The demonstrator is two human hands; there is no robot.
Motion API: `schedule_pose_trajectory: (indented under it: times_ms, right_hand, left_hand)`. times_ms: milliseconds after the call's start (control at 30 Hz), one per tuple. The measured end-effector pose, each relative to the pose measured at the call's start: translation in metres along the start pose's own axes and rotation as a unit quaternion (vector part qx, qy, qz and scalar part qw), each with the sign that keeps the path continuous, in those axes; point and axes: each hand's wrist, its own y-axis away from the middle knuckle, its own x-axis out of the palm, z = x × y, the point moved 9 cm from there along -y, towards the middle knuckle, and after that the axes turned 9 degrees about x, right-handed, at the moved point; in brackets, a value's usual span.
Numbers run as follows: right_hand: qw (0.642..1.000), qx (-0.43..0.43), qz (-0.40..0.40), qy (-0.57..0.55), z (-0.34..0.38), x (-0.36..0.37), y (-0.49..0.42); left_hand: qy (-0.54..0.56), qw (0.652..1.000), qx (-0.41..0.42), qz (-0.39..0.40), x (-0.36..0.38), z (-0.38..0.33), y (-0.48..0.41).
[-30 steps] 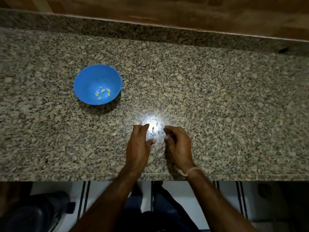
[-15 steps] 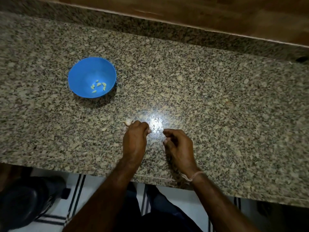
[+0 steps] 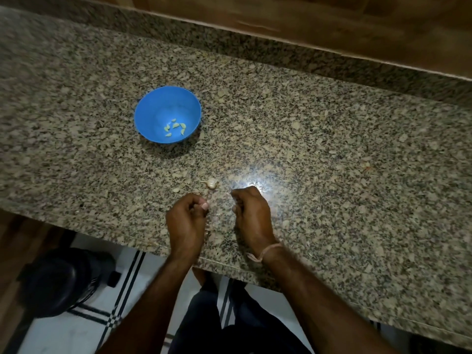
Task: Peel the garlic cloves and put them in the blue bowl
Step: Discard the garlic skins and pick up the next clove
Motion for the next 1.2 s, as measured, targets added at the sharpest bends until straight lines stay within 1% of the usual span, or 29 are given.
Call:
schedule_pose_trajectory:
  times_ms: [67, 100, 133, 200, 233, 300, 367, 400, 500, 567, 633, 700, 833, 967, 1000, 1033, 1067, 1100, 1133, 1167, 1200]
  right_hand:
    - [0.998, -0.009, 0.054, -0.001, 0.012, 0.017, -0.005]
    - [0.998, -0.013, 0.066, -0.006, 0.013, 0.020, -0.005]
    - [0.998, -0.012, 0.060, -0.018, 0.012, 0.016, -0.006]
    - [0.999, -0.004, 0.019, -0.030, -0.001, -0.002, -0.007]
    - [1.000, 0.000, 0.010, -0.019, -0.009, -0.009, -0.007]
    - [0.999, 0.000, 0.043, 0.031, -0.017, -0.008, -0.004]
    - [0.994, -0.027, 0.078, 0.067, -0.011, 0.006, 0.000]
    - [0.993, -0.047, 0.080, 0.072, -0.004, 0.013, 0.002]
    - [0.993, -0.093, 0.043, 0.055, 0.015, 0.024, 0.005]
    - [0.995, -0.096, 0.014, 0.039, 0.020, 0.027, 0.004]
    - [0.994, -0.103, -0.010, 0.046, 0.024, 0.029, 0.004]
    - [0.990, -0.115, -0.029, 0.073, 0.030, 0.028, 0.002]
    - [0.974, -0.130, -0.066, 0.172, 0.040, 0.022, 0.001]
    - [0.955, -0.157, -0.048, 0.245, 0.040, 0.030, 0.021]
    - [0.956, -0.151, -0.038, 0.247, 0.039, 0.035, 0.027]
    - [0.964, -0.128, -0.020, 0.232, 0.038, 0.041, 0.033]
    - [0.980, -0.087, 0.006, 0.180, 0.035, 0.046, 0.037]
    - [0.996, -0.017, 0.041, 0.077, 0.030, 0.053, 0.038]
    - [0.993, 0.066, 0.081, -0.053, 0.023, 0.062, 0.039]
    - [0.971, 0.137, 0.111, -0.163, 0.019, 0.071, 0.040]
    - [0.944, 0.186, 0.140, -0.236, 0.024, 0.082, 0.044]
  left_hand:
    - [0.001, 1.000, -0.020, -0.005, -0.003, 0.007, 0.003]
    - [0.003, 1.000, -0.025, -0.006, -0.004, 0.009, 0.006]
    - [0.006, 1.000, -0.028, -0.008, -0.005, 0.010, 0.008]
    - [0.011, 0.999, -0.039, -0.021, -0.009, 0.012, 0.012]
    - [0.014, 0.999, -0.045, -0.027, -0.011, 0.014, 0.014]
    - [0.012, 0.998, -0.054, -0.034, -0.014, 0.019, 0.017]
    - [0.003, 0.998, -0.058, -0.034, -0.015, 0.023, 0.018]
    - [0.004, 0.998, -0.060, -0.033, -0.015, 0.025, 0.019]
    - [0.014, 0.997, -0.074, -0.035, -0.013, 0.029, 0.020]
    - [0.018, 0.996, -0.081, -0.036, -0.013, 0.028, 0.019]
    - [0.020, 0.996, -0.082, -0.035, -0.014, 0.026, 0.019]
    - [0.021, 0.996, -0.079, -0.033, -0.015, 0.025, 0.018]
    - [0.014, 0.996, -0.084, -0.024, -0.016, 0.026, 0.018]
    - [0.023, 0.996, -0.083, -0.016, -0.019, 0.027, 0.020]
    - [0.023, 0.996, -0.081, -0.013, -0.020, 0.028, 0.020]
    - [0.026, 0.996, -0.084, -0.012, -0.023, 0.030, 0.021]
    - [0.032, 0.995, -0.091, -0.012, -0.026, 0.033, 0.022]
    - [0.040, 0.994, -0.099, -0.015, -0.031, 0.036, 0.023]
    - [0.044, 0.994, -0.102, -0.020, -0.038, 0.038, 0.024]
    - [0.047, 0.993, -0.103, -0.026, -0.044, 0.041, 0.025]
    - [0.054, 0.992, -0.105, -0.036, -0.054, 0.046, 0.026]
